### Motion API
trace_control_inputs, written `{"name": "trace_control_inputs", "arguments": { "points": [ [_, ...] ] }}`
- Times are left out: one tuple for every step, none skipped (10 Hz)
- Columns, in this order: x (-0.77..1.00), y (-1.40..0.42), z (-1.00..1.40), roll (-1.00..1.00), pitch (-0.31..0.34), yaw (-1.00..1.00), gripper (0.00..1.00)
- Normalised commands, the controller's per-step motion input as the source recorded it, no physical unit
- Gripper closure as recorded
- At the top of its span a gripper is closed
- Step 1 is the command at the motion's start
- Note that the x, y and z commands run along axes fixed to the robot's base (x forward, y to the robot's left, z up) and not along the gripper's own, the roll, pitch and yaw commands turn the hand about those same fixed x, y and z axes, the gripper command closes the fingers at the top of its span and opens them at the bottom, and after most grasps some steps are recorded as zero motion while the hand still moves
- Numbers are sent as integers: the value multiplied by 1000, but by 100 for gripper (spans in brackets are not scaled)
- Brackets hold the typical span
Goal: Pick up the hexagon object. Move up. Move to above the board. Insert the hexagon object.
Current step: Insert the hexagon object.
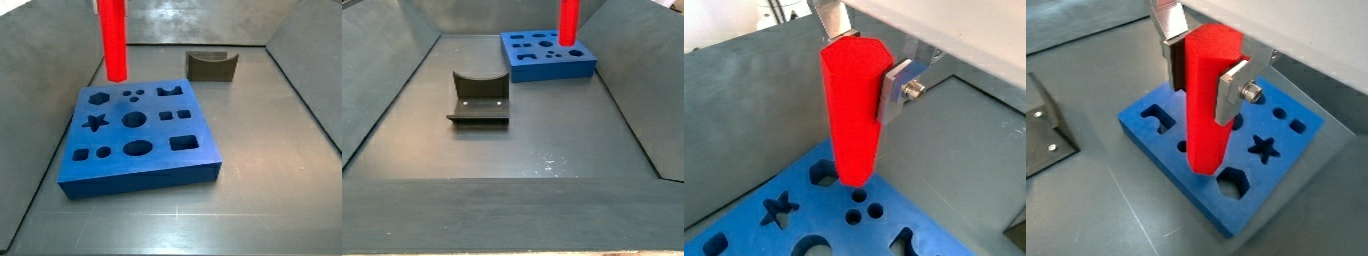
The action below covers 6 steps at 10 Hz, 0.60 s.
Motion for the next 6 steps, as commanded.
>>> {"name": "trace_control_inputs", "arguments": {
  "points": [
    [-437,-294,-537,0,-30,0,100],
    [-391,-174,-354,-80,-81,0,100],
    [-17,0,0,-3,-1,9,100],
    [-183,-117,-257,-16,-17,14,100],
    [-494,-409,-446,-6,-24,0,100],
    [-234,-154,-129,-77,-70,0,100]
  ]
}}
